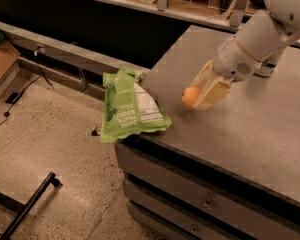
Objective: Move orange near green rice chip bag
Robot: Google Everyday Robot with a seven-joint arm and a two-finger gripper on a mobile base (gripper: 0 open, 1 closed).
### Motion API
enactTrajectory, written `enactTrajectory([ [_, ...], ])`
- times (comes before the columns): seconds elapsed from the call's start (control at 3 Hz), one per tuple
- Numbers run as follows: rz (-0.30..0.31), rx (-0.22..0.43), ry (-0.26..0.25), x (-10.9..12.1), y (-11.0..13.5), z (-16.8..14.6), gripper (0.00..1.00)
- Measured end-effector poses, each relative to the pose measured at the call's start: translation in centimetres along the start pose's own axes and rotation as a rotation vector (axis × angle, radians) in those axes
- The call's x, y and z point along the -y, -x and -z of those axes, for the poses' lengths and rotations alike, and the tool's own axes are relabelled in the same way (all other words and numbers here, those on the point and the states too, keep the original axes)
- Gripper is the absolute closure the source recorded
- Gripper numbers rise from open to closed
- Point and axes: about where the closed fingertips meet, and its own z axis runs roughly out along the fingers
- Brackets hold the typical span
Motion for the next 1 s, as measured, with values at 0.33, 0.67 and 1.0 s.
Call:
enactTrajectory([
  [0.33, 0.015, 0.0, 0.03, -0.12, 0.68, -1.32, 0.55],
  [0.67, 0.015, 0.001, 0.029, -0.05, 0.73, -1.43, 0.32],
  [1.0, 0.017, 0.002, 0.03, 0.0, 0.83, -1.61, 0.09],
])
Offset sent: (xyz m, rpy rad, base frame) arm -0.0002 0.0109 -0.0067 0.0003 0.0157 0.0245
